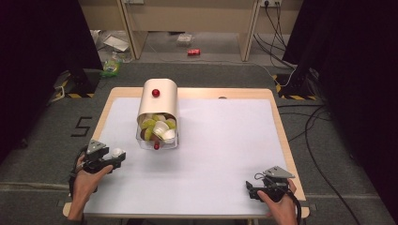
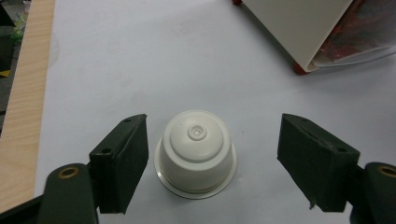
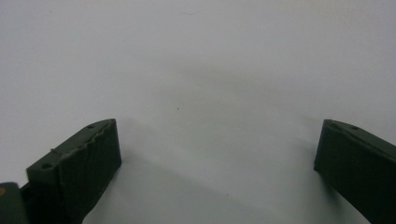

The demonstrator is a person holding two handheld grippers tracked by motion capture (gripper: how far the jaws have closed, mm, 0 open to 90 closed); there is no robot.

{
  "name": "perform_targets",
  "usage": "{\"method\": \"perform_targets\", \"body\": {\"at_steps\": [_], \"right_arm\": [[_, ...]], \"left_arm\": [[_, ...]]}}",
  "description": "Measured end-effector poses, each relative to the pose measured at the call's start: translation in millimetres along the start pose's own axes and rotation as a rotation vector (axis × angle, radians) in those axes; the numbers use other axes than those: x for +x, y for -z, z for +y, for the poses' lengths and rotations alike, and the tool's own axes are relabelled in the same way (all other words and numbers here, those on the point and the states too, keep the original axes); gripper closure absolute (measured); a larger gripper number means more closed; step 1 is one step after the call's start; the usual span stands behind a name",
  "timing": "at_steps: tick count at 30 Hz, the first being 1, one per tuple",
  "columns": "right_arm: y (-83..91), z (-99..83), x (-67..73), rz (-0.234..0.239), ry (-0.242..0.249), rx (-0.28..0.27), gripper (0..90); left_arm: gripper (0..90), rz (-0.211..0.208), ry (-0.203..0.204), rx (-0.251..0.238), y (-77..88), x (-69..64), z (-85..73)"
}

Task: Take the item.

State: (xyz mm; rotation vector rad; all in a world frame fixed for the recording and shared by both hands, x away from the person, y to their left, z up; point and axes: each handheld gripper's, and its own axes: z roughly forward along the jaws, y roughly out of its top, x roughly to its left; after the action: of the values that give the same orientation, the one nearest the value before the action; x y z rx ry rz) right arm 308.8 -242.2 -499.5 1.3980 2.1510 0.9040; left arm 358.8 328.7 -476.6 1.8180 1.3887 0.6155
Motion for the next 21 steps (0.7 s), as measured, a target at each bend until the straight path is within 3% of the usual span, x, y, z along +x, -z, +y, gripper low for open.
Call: {"method": "perform_targets", "body": {"at_steps": [4, 21], "right_arm": [[-0.1, 0.2, -0.1, 0.000, 0.001, 0.001, 0.8], [-0.1, 0.0, -0.2, 0.000, 0.002, 0.000, 0.8]], "left_arm": [[18.0, 0.000, -0.001, -0.007, 3.8, -4.3, 3.2], [16.7, -0.045, -0.035, -0.039, 17.0, -22.5, 12.0]]}}
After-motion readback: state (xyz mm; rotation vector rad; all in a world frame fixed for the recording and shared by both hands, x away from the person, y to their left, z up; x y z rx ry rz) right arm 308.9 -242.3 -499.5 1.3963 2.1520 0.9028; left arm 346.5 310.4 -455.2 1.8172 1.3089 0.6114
